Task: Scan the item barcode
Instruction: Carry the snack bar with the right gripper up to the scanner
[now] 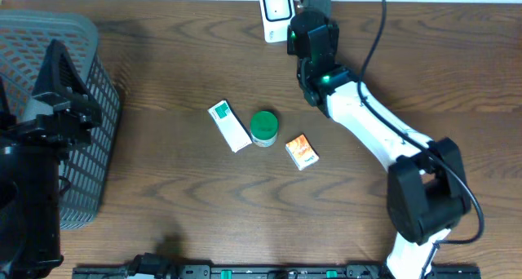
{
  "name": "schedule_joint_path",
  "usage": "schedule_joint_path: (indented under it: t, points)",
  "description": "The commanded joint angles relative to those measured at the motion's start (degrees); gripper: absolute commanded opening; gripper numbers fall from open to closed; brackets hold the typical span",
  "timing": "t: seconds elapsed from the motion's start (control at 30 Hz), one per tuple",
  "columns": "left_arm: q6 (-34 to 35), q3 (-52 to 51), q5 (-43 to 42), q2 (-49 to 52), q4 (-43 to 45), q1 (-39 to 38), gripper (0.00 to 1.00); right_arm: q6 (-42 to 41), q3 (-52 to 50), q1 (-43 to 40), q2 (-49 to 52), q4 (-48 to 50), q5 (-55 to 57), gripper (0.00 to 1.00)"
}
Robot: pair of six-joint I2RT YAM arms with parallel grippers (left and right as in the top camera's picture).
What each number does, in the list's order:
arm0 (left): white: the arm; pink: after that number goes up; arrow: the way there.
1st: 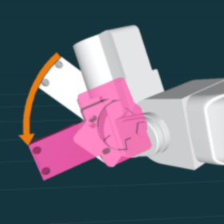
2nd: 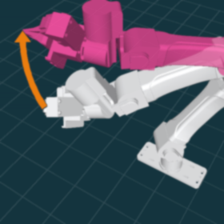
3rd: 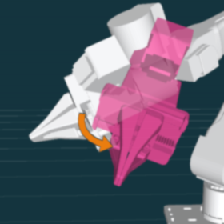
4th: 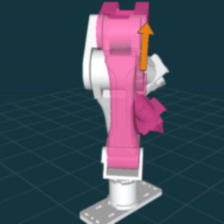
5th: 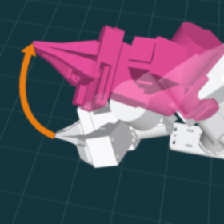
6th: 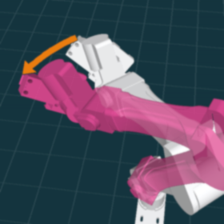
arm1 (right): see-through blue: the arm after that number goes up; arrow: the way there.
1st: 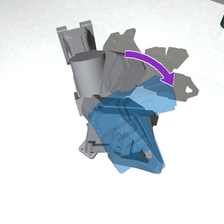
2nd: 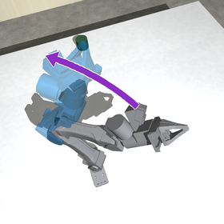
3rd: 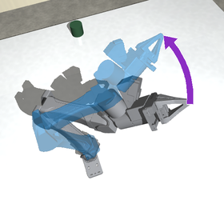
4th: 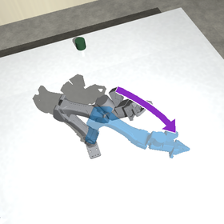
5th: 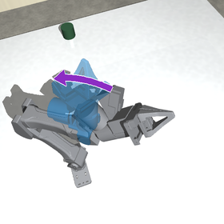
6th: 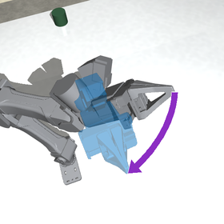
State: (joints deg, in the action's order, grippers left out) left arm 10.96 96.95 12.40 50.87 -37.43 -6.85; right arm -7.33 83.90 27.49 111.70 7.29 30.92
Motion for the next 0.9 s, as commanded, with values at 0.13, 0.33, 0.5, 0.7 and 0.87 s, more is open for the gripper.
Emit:
schedule_joint_path:
  t: [0.13,0.33,0.5,0.7,0.87]
  points:
    - [0.7,-0.1,0.3,-0.2,0.2,0.2,0.83,25.4,0.9,0.9,9.9,27.3,5.6,0.01]
    - [0.7,-0.1,0.3,-0.2,0.2,0.2,0.83,36.7,2.7,0.9,19.5,43.7,3.0,0.01]
    - [0.7,-0.1,0.3,-0.2,0.2,0.2,0.83,38.8,13.7,1.0,28.4,41.3,0.3,0.01]
    - [0.7,-0.1,0.3,-0.2,0.2,0.2,0.83,39.6,35.1,1.2,38.8,29.7,-4.5,0.01]
    - [0.7,-0.1,0.3,-0.2,0.2,0.2,0.83,44.1,44.0,1.4,44.0,25.6,-9.2,0.01]
